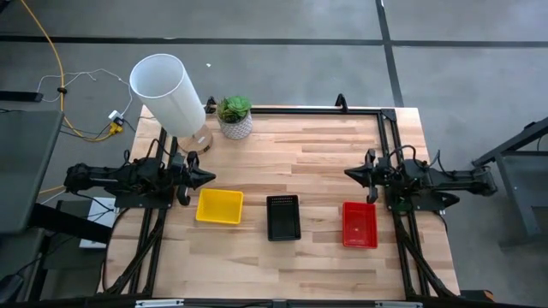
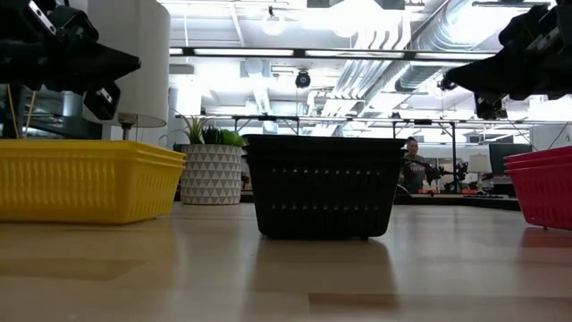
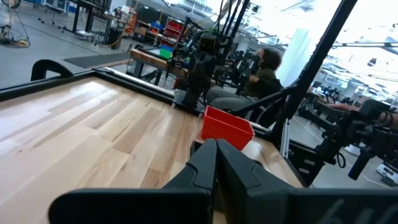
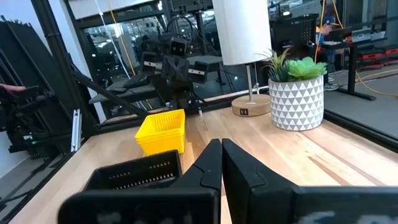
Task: Stack baskets by color
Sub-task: Return to Home Position
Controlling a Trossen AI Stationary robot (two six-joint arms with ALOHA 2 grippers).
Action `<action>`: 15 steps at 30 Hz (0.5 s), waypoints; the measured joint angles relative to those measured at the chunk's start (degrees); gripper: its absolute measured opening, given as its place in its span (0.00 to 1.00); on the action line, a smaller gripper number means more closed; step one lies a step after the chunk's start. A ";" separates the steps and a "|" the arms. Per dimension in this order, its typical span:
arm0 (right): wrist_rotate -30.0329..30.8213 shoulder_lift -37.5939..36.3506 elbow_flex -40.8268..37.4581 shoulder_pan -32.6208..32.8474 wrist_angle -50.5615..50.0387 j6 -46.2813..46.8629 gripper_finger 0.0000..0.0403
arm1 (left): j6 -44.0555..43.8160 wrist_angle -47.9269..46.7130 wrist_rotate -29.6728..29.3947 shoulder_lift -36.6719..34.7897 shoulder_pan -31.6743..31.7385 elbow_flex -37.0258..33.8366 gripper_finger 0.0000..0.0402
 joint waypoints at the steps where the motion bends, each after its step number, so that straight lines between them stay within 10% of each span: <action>1: 0.07 0.00 0.00 0.02 -0.34 -0.01 0.00 | 0.00 -0.02 0.00 0.00 0.00 0.00 0.00; 15: 0.09 0.79 0.00 0.02 -0.37 -0.02 0.00 | 0.00 -0.02 0.12 0.09 -1.29 0.00 0.00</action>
